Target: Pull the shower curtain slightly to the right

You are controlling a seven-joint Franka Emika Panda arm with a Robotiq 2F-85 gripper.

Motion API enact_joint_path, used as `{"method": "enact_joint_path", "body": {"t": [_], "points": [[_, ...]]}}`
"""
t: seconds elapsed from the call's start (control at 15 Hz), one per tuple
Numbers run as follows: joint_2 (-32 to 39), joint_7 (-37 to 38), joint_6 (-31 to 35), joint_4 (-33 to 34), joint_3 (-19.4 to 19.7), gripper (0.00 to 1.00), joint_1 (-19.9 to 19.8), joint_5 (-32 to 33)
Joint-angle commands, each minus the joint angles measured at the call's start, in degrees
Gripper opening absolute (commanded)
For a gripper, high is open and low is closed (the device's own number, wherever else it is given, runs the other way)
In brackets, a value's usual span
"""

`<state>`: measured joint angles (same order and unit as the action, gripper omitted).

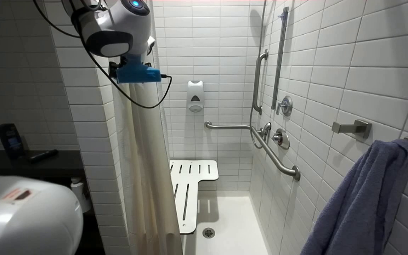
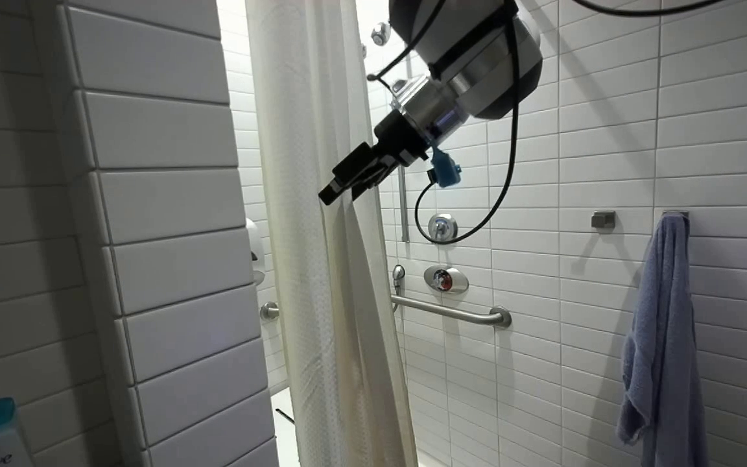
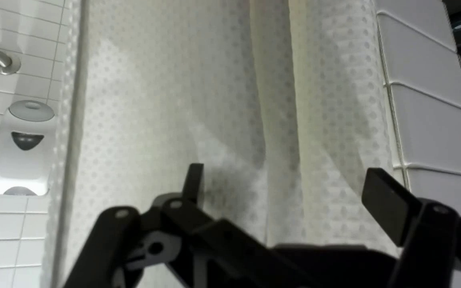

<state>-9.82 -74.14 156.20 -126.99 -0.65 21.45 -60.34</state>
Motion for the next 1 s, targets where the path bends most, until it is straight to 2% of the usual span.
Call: {"method": "enact_joint_path", "body": {"t": [0.0, 0.33, 0.4, 0.53, 0.93], "points": [[1.69, -6.95, 0.11, 2.34, 0.65, 1.00, 0.75, -4.82], [2.11, -5.20, 0.35, 1.83, 0.10, 1.00, 0.05, -4.62], [2.19, -4.57, 0.55, 1.68, 0.00, 0.75, -0.04, -4.09], [2.24, -4.45, 0.33, 1.56, -0.01, 0.69, -0.12, -3.65], [2.44, -4.28, -0.54, 1.58, 0.11, 0.21, -0.24, -3.28]]}}
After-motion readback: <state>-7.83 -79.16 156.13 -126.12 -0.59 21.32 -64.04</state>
